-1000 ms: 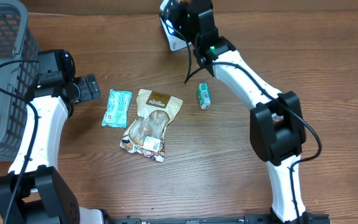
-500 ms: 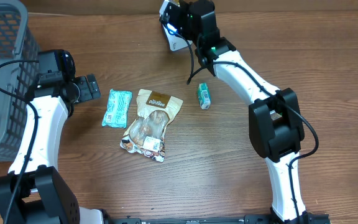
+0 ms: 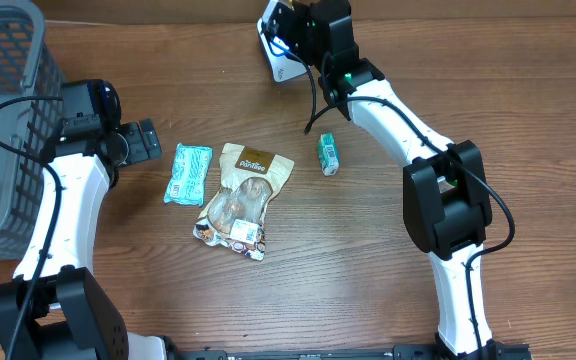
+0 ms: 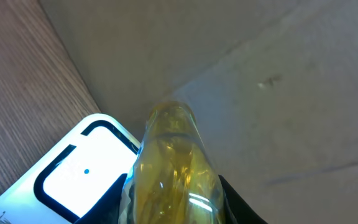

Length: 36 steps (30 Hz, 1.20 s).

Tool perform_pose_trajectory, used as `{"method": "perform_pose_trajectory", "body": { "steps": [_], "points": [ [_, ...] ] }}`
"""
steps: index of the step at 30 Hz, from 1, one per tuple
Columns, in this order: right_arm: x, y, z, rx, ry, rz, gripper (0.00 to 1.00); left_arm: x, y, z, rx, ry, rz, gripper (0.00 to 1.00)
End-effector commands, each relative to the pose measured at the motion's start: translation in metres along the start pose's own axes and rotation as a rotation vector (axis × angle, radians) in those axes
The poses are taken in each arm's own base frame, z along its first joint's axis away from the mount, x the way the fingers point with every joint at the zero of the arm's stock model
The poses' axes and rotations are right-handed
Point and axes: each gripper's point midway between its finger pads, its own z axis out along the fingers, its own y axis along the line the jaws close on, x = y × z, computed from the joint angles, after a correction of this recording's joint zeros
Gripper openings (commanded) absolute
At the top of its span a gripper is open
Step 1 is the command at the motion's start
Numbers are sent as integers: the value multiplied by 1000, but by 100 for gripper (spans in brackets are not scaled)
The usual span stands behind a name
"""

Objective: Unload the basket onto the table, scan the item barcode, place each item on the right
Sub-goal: 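Carry the bottle to the white scanner and hold its label there, then move the bottle back right and set it upright, release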

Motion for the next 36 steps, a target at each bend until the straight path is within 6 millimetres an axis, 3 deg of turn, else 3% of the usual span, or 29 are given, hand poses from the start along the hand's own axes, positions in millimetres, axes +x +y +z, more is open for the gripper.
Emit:
{"method": "perform_pose_trajectory", "body": {
  "steps": [1, 4, 8, 12, 16, 25, 29, 31, 36],
  "points": [
    [-22, -46, -21, 121, -9, 137, 32, -11, -3, -9, 3, -35, 14, 99],
    [-41, -69, -42, 145, -41, 224, 32, -11, -3, -9, 3, -35, 14, 100],
    [-66, -99, -84, 148, -58, 362, 31, -11, -3, -9, 3, -35, 14, 100],
    [-61, -110, -121, 106, 20, 448, 32, -11, -3, -9, 3, -35, 14, 100],
    [-20, -103, -148, 47, 193, 616, 32, -11, -3, -9, 3, -35, 14, 100],
    [135, -35, -200, -74, 827, 924, 31, -11, -3, -9, 3, -35, 14, 100],
    [191, -13, -213, -61, 1009, 1032, 32, -11, -3, -9, 3, -35, 14, 99],
    [213, -3, -219, -61, 1080, 1063, 33, -11, -3, -9, 3, -35, 14, 100],
    [243, 9, -230, -63, 1160, 1093, 36, -11, -3, -9, 3, -35, 14, 100]
  ]
}}
